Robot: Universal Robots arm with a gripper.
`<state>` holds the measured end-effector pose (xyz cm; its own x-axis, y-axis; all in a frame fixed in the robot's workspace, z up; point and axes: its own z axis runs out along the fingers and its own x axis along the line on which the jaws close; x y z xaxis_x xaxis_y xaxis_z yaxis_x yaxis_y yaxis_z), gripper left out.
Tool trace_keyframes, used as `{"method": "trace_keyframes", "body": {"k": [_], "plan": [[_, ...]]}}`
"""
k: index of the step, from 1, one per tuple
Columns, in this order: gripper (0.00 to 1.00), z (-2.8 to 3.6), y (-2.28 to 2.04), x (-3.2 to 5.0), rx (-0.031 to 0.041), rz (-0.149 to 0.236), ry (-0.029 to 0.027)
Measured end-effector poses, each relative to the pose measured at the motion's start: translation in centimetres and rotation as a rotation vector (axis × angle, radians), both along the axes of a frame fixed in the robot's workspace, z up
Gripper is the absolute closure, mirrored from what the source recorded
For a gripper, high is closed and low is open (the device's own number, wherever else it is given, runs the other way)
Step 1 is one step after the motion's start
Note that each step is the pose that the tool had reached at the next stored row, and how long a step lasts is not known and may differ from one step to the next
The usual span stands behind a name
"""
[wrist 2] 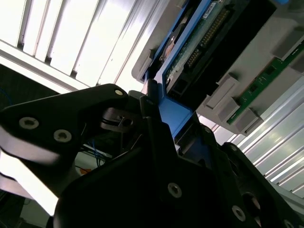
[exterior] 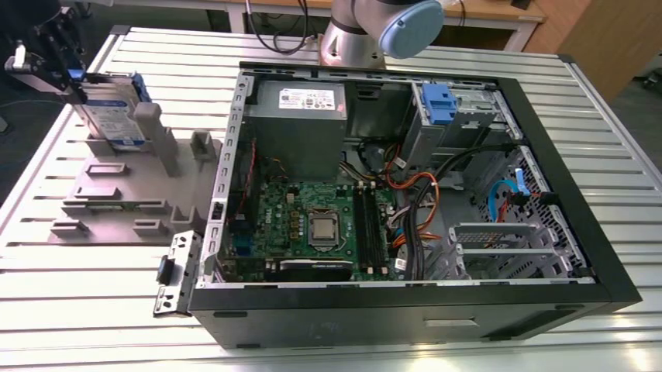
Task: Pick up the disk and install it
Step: 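Pick up the disk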
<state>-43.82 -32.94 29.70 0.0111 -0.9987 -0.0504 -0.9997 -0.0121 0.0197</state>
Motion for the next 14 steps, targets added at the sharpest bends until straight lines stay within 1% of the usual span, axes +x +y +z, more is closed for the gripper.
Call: {"method": "trace_keyframes", "body": {"k": [14], "plan": [[0.63, 0.51, 0.00, 0.00, -0.0001, 0.000, 0.0002]]}}
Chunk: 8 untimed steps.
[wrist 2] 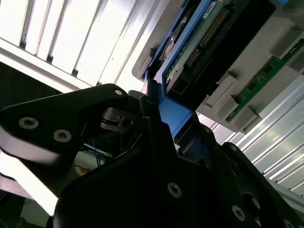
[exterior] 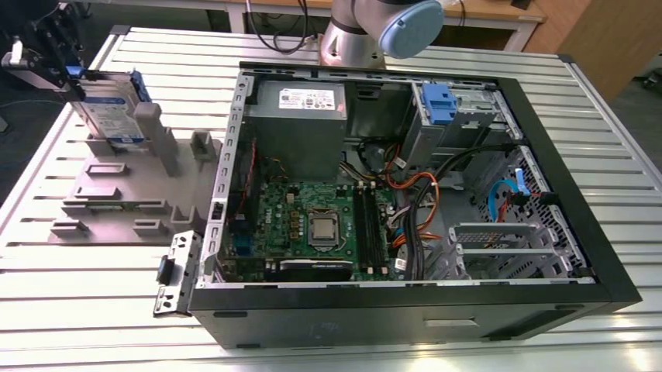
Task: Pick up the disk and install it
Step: 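Pick up the disk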
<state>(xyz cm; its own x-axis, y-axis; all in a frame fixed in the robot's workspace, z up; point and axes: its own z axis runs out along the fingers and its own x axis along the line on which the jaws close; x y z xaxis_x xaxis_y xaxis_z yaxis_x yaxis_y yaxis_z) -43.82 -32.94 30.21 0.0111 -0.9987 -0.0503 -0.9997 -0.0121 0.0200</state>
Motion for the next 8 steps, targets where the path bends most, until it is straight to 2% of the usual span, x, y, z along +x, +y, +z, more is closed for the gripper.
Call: {"method": "trace_keyframes", "body": {"k": [8], "plan": [[0.63, 0.54, 0.00, 0.00, 0.0001, 0.000, -0.0001]]}}
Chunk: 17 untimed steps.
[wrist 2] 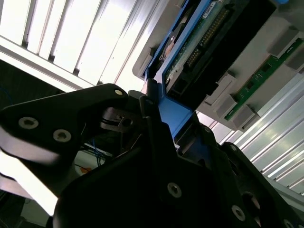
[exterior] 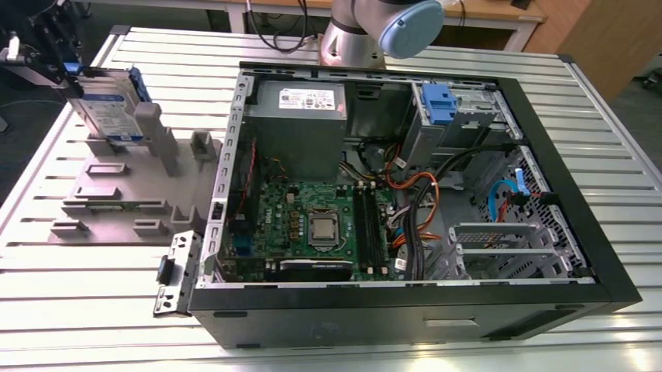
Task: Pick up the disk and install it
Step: 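Pick up the disk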
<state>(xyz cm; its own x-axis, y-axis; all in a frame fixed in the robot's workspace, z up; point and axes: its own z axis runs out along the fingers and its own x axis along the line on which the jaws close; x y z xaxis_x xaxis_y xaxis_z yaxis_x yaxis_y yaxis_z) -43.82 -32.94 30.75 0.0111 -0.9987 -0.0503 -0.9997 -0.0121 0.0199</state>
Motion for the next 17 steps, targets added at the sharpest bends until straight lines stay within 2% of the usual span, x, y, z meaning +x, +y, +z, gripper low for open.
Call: {"method": "trace_keyframes", "body": {"k": [17], "plan": [[0.63, 1.53, 0.00, 0.00, -0.0002, 0.000, 0.0000]]}}
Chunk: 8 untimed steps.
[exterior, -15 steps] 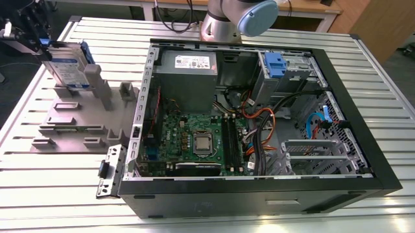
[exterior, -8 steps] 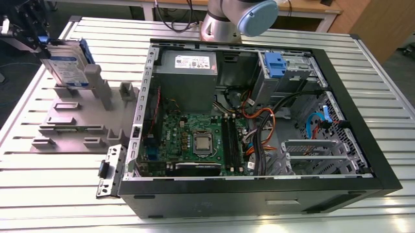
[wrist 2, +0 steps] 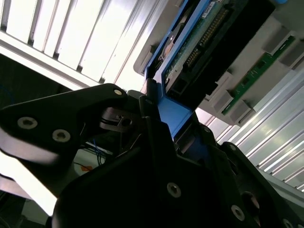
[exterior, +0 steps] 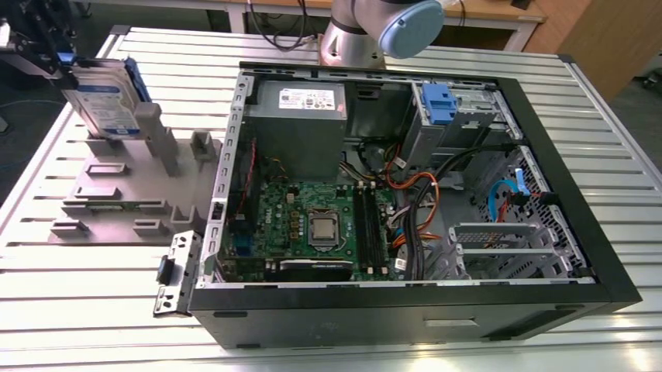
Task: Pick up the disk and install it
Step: 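Pick up the disk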
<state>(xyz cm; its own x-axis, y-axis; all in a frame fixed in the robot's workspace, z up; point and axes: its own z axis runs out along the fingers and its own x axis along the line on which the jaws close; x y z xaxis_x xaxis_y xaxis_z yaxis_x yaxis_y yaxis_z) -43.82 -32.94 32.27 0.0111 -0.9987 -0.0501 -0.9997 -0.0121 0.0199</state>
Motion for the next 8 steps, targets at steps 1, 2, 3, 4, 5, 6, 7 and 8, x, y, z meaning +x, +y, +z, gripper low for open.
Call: {"method": "trace_keyframes", "body": {"k": [1, 2, 3, 4, 5, 6, 7, 8], "plan": [[0.63, 0.09, 0.00, 0.00, 0.0000, 0.000, 0.0000], [0.63, 0.19, 0.00, 0.00, 0.0000, 0.000, 0.0000], [0.63, 0.28, 0.00, 0.00, 0.0000, 0.000, 0.0000], [0.63, 0.37, 0.00, 0.00, 0.0000, 0.000, 0.0000], [0.63, 0.47, 0.00, 0.00, 0.0000, 0.000, 0.0000], [0.63, 0.58, 0.00, 0.00, 0.0000, 0.000, 0.0000], [0.63, 0.68, 0.00, 0.00, 0.0000, 0.000, 0.0000], [0.63, 0.77, 0.00, 0.00, 0.0000, 0.000, 0.0000]]}}
